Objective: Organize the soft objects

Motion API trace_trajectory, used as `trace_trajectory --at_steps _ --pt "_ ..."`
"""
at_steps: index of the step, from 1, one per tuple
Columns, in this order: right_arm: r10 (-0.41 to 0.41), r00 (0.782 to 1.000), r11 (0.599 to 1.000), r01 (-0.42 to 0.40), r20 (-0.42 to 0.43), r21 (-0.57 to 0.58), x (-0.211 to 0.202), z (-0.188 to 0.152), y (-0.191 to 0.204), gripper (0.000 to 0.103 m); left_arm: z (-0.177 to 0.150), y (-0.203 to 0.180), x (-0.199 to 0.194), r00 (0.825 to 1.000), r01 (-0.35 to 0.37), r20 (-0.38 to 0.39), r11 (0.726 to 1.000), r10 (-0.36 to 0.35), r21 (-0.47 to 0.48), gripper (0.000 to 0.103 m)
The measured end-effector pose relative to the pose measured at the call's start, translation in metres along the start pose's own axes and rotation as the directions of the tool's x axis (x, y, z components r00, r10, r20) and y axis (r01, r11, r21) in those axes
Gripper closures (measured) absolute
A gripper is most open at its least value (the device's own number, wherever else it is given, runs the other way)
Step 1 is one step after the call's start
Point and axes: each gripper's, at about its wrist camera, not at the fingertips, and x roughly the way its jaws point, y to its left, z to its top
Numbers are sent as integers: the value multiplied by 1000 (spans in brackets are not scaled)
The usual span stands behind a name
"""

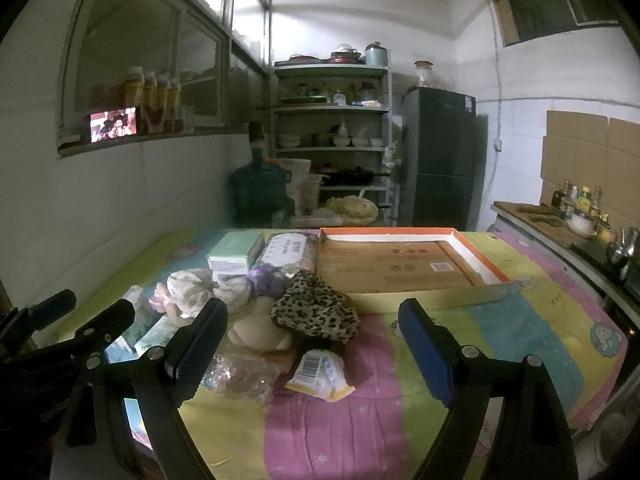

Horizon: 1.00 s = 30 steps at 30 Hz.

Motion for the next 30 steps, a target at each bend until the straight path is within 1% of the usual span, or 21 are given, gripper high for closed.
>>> trace_trajectory --at_steps 30 --pt "11 1000 1000 -11 2 -8 -2 1 3 15 0 1 -1 1000 1 0 1000 -1 -3 24"
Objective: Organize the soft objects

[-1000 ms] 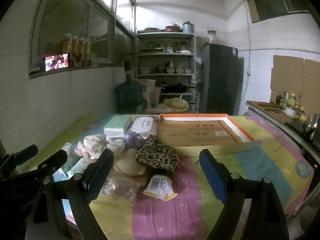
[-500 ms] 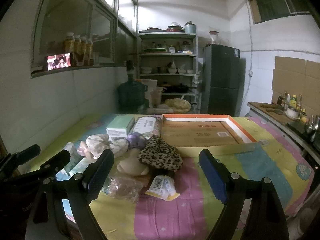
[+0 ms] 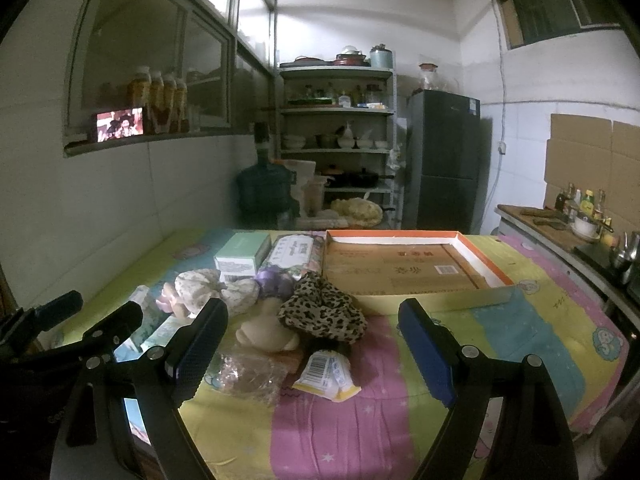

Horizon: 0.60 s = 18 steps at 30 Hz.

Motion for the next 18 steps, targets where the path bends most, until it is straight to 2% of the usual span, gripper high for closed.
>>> trace_trajectory --at_steps 18 --pt "1 1000 1000 -1 1 1 0 -1 1 15 0 0 0 1000 1 0 1000 -1 -2 24"
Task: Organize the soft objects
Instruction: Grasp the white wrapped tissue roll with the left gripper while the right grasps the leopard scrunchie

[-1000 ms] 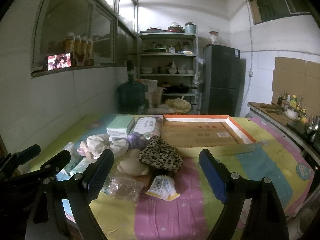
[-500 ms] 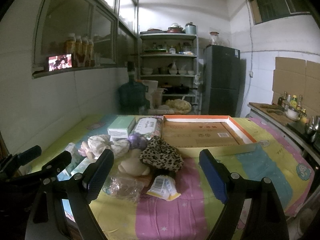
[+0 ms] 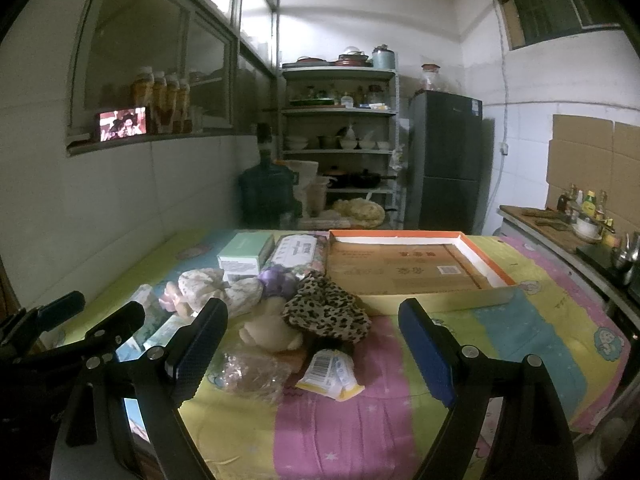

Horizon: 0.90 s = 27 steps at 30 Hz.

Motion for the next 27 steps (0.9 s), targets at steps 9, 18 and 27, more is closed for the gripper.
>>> trace_trajectory --at_steps 9,18,27 --pt "2 1000 1000 -2 -4 -1 1 0 1 15 -10 16 1 1000 -19 17 999 19 -26 24" --pt "7 998 1000 -8 -60 -10 26 -4 9 15 -22 57 25 1000 -10 -1 995 10 -101 24" --pt "5 996 999 -9 -88 -51 69 -8 -4 15 -25 76 69 997 13 -76 993 -22 -117 24"
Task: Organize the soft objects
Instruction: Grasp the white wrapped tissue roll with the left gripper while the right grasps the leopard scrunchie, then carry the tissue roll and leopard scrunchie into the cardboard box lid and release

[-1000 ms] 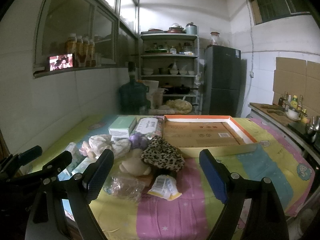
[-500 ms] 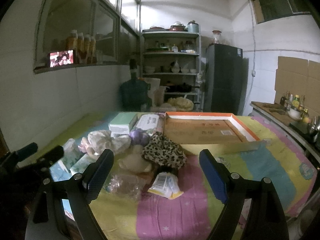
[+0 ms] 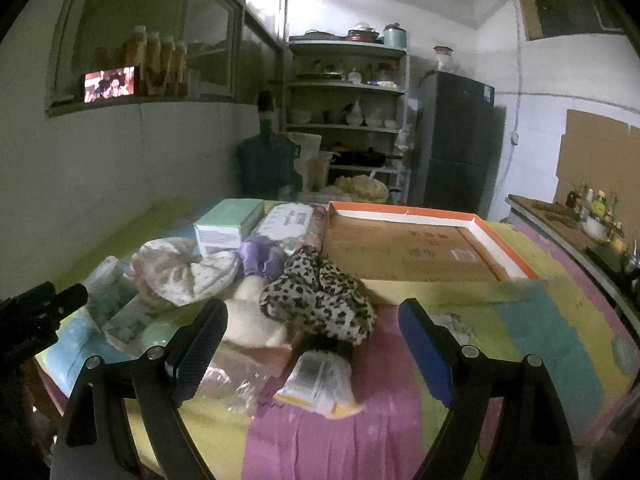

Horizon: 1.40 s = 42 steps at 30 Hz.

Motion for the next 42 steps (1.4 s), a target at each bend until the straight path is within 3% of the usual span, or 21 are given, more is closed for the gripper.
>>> trace_trajectory --at_steps 4,7,10,12,14,15,17,20,26,42 --pt "9 1000 999 -9 -17 -40 18 4 -1 15 3 8 23 999 16 -47 999 -17 -37 26" --pt "16 999 998 -18 -36 -53 30 4 -3 15 2 16 38 995 31 -91 997 -38 -73 41" --pt "22 998 998 -25 -52 -58 40 3 -4 15 -2 24 51 989 52 -133 992 -67 -115 64" --pt "28 998 998 -31 -61 -58 44 1 -7 23 -6 26 58 985 63 -153 990 -83 -129 78" --pt "49 995 997 -53 -83 -50 51 0 -11 50 -8 26 58 986 71 -144 990 -89 -124 81" --pt "61 993 997 -66 -97 -45 54 -1 -12 55 -8 26 58 985 78 -144 989 -95 -123 82" --pt "89 988 995 -94 -123 -33 60 -3 -16 75 -8 25 59 983 94 -145 988 -111 -123 84" --pt "129 982 991 -131 -141 -5 63 -5 -19 91 -8 27 58 983 102 -140 988 -118 -119 85" --pt "171 978 985 -170 -122 17 56 -5 -26 98 -3 26 48 987 111 -108 987 -123 -112 85" --pt "213 977 976 -213 4 43 15 31 -60 100 43 -10 2 989 149 -9 989 -149 3 85"
